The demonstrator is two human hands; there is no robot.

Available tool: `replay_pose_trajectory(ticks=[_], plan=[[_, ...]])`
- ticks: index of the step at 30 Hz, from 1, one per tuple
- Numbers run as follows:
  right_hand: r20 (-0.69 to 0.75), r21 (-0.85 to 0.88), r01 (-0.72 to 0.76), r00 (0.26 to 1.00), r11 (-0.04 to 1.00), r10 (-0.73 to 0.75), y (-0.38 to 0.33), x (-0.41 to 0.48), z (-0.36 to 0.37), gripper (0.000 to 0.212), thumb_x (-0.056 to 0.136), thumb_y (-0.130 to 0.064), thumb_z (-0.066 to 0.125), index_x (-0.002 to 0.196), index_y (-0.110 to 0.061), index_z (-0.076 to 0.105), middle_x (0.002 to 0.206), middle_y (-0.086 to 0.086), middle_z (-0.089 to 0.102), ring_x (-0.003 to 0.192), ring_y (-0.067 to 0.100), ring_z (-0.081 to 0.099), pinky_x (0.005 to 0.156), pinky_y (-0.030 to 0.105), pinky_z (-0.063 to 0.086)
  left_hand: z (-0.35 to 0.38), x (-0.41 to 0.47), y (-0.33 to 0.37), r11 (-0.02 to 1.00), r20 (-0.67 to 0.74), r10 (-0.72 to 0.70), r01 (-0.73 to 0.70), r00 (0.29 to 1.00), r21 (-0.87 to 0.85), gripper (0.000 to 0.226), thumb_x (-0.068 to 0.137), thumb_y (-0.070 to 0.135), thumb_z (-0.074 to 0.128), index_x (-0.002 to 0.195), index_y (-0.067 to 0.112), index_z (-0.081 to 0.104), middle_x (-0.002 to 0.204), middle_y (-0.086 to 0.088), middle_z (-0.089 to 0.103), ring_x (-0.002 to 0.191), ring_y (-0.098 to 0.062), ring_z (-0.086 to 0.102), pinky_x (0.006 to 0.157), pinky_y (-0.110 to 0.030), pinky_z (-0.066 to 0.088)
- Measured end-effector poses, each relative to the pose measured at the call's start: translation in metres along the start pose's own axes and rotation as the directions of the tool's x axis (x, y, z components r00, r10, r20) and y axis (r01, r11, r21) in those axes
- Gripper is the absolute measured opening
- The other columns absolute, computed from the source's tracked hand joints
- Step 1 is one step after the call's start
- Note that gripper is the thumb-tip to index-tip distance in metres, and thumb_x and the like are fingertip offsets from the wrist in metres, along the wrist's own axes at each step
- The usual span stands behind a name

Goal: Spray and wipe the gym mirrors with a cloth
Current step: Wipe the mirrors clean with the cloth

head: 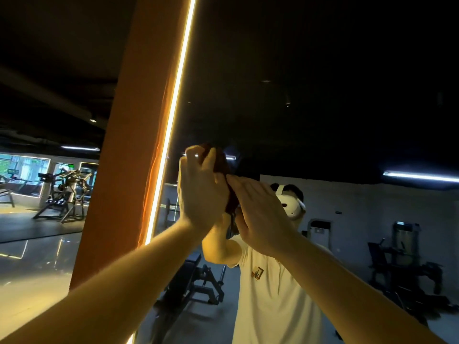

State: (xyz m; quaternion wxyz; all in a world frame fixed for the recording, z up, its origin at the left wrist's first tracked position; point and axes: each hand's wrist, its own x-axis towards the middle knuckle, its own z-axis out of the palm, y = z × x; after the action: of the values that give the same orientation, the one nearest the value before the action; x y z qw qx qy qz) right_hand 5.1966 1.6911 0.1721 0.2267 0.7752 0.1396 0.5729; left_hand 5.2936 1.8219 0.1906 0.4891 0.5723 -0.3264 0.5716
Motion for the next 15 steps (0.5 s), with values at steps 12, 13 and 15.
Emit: replay_pose_trajectory(ticks=[12, 13, 15], plan=[[0.015, 0.102, -0.085, 0.996, 0.991, 0.084, 0.0, 0.006, -0.014, 0.056, 0.093, -0.017, 0.062, 0.146, -0.012, 0.044, 0.128, 0.005, 0.067, 0.115, 0.021, 0.065, 0.1, 0.024, 0.04, -0.022, 0.018, -0.036, 0.979, 0.171, 0.201, -0.204, 0.965, -0.001, 0.031, 0.08, 0.018, 0.062, 0.109, 0.008, 0.066, 0.116, -0.014, 0.053, 0.099, -0.027, 0.055, 0.076, -0.028, 0.053], [0.03, 0.092, -0.079, 0.997, 0.993, 0.077, 0.003, 0.004, -0.017, 0.058, 0.093, -0.013, 0.063, 0.147, -0.012, 0.043, 0.13, 0.005, 0.066, 0.116, 0.019, 0.063, 0.099, 0.021, 0.039, -0.021, 0.032, -0.039, 0.987, 0.126, 0.153, -0.157, 0.98, 0.021, 0.035, 0.081, 0.017, 0.058, 0.113, 0.006, 0.067, 0.119, -0.017, 0.054, 0.102, -0.032, 0.056, 0.081, -0.036, 0.056], [0.044, 0.106, -0.09, 0.995, 0.99, 0.086, 0.007, -0.001, -0.024, 0.055, 0.095, -0.016, 0.055, 0.148, -0.014, 0.04, 0.133, 0.005, 0.063, 0.113, 0.014, 0.061, 0.097, 0.017, 0.039, -0.013, 0.044, -0.036, 0.999, 0.045, 0.036, -0.037, 0.998, 0.017, 0.045, 0.083, 0.019, 0.054, 0.124, 0.006, 0.068, 0.13, -0.022, 0.053, 0.114, -0.038, 0.055, 0.093, -0.037, 0.051]])
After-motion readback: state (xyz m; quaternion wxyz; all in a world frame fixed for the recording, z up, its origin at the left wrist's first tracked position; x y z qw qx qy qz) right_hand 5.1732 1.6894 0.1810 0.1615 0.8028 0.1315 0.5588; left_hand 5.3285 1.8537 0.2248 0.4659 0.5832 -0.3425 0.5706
